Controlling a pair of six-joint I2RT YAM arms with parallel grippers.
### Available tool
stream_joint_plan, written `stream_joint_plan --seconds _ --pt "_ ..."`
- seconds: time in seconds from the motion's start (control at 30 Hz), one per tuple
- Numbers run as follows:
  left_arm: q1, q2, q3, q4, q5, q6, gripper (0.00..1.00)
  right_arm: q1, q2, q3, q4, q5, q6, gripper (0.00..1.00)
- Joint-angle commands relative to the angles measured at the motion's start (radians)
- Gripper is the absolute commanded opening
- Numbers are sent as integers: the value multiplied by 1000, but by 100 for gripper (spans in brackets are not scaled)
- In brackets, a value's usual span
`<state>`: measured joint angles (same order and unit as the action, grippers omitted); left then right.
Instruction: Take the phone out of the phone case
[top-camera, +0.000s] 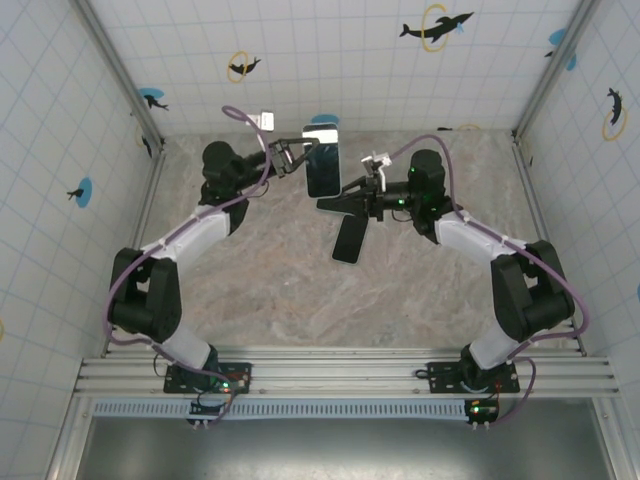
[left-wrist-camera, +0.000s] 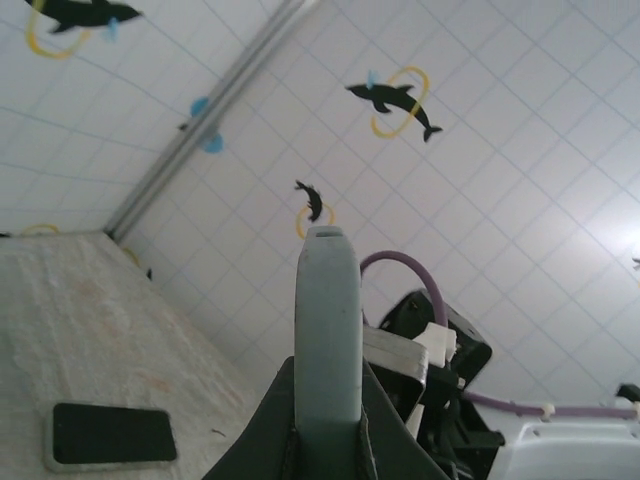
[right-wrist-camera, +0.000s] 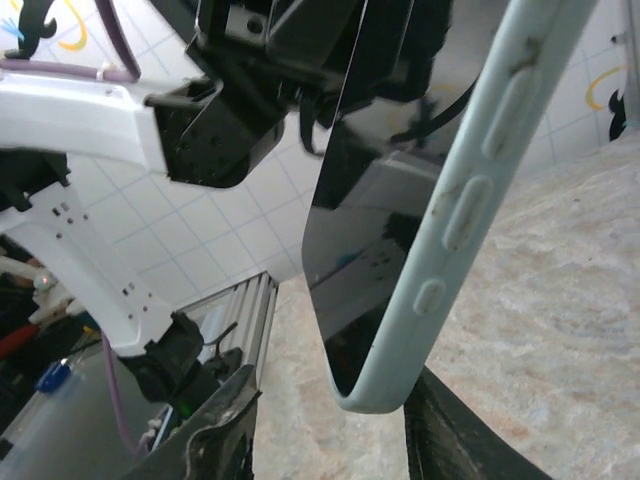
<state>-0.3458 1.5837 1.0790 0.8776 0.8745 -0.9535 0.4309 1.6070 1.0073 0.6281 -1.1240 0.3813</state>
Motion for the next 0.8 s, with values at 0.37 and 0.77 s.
stream_joint_plan --seconds 0.37,0.77 --pt "-221 -226 -302 302 -916 61 0 111 -30 -272 747 461 771 65" --pt "-322 -153 -286 425 -1042 91 0 195 6 -297 904 631 962 46"
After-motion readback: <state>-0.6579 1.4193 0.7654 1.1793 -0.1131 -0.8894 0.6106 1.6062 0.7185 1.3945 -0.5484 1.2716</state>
